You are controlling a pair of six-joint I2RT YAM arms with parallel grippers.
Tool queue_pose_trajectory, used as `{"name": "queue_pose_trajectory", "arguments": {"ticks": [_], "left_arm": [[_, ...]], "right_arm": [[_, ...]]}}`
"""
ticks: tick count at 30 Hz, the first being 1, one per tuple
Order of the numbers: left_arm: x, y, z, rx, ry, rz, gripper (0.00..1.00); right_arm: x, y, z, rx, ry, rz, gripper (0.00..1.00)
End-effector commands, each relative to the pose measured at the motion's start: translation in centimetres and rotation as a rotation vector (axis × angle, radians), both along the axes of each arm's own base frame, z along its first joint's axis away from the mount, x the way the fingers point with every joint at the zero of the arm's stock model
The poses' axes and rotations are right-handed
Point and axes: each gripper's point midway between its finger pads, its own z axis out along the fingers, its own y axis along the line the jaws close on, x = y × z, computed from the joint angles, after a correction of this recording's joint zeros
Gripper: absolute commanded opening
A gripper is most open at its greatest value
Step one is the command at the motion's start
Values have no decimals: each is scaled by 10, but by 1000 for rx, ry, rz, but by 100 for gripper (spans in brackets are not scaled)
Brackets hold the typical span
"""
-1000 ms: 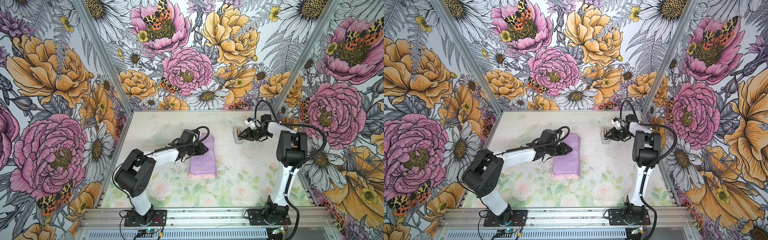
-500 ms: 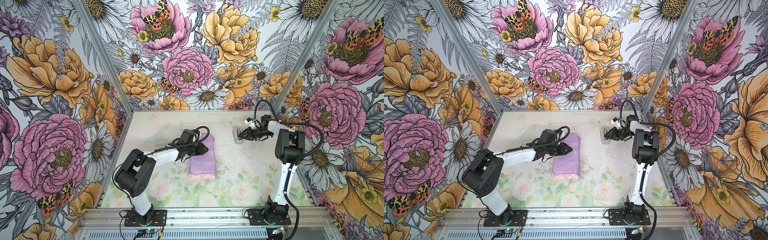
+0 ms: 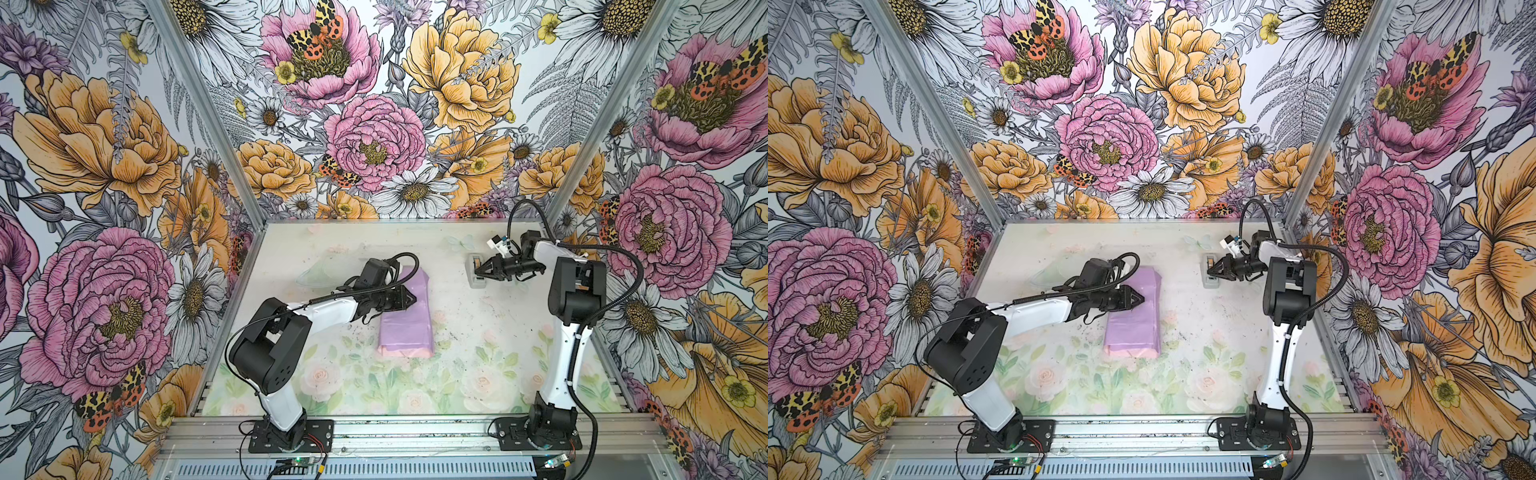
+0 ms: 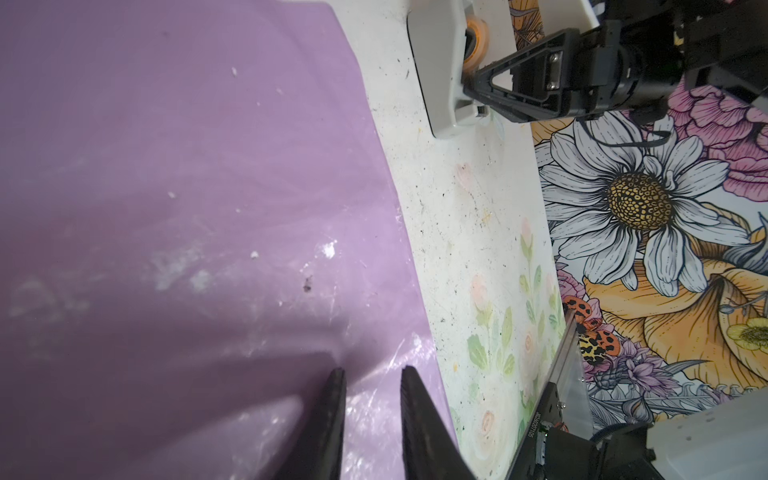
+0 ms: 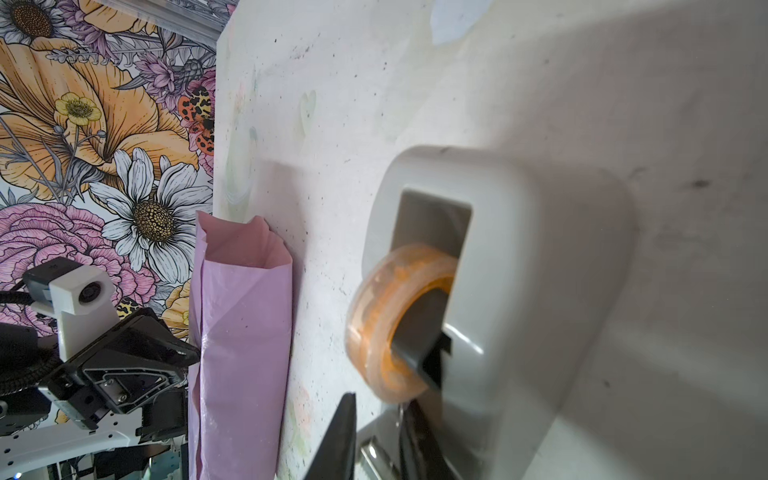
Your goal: Wrap the gift box in paper
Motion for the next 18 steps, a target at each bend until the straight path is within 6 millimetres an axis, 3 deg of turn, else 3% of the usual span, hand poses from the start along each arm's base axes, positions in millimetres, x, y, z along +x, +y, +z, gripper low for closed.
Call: {"name": "queue_pose_trajectory", "arguments": {"ticks": [1,10,18], "left_arm": [[-14,13,-39,90,115,7,26],[-14,13,-41,93,118,7,26],[-13,15,-39,97,113,9,26]], "right_arm": [[-9,4,-18,7,70,17,21],[-7,8,-13,49,63,17,16],[-1,1,15,45,23,-14,2]]}}
